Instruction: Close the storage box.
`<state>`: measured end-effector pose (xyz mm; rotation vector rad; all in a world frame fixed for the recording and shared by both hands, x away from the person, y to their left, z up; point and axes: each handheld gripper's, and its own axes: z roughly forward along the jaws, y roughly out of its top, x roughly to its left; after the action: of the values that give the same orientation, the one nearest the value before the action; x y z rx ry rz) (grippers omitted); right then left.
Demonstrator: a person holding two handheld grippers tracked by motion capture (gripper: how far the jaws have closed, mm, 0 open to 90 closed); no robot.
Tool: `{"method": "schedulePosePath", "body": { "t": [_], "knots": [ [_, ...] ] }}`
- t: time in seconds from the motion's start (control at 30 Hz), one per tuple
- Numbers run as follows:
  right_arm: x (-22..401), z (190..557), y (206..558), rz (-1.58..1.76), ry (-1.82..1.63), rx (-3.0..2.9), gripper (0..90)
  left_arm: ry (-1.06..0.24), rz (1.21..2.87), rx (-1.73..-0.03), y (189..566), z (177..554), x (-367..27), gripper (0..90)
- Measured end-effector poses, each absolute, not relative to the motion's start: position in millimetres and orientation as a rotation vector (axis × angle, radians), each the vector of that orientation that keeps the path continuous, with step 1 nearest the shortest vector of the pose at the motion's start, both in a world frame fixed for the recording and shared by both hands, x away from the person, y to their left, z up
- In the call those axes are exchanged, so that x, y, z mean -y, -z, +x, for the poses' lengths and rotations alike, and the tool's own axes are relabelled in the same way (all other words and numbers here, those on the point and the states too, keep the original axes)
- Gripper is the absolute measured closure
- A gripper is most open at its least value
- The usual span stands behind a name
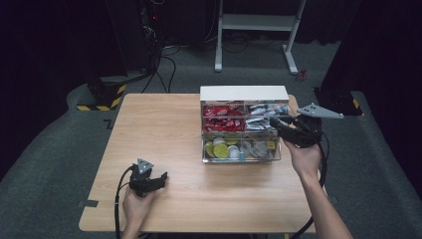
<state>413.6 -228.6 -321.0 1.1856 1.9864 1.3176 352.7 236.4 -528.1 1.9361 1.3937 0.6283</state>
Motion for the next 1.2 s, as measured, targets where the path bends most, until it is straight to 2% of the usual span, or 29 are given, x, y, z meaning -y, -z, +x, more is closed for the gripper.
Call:
{"method": "schedulePosePath", "body": {
  "t": [0.73, 0.97, 1.2],
  "knots": [
    [218, 424, 309, 1.197, -1.298, -1.975, 51.9, -0.625, 1.937, -1.391, 528, 352, -236, 26.6],
    [215, 426, 304, 1.199, -1.314, -1.970, 51.7, -0.630, 1.925, -1.402, 528, 352, -237, 29.4],
    [214, 428, 298, 1.193, -1.317, -1.968, 51.3, -0.587, 1.912, -1.396, 522, 354, -238, 29.8]
  ]
}}
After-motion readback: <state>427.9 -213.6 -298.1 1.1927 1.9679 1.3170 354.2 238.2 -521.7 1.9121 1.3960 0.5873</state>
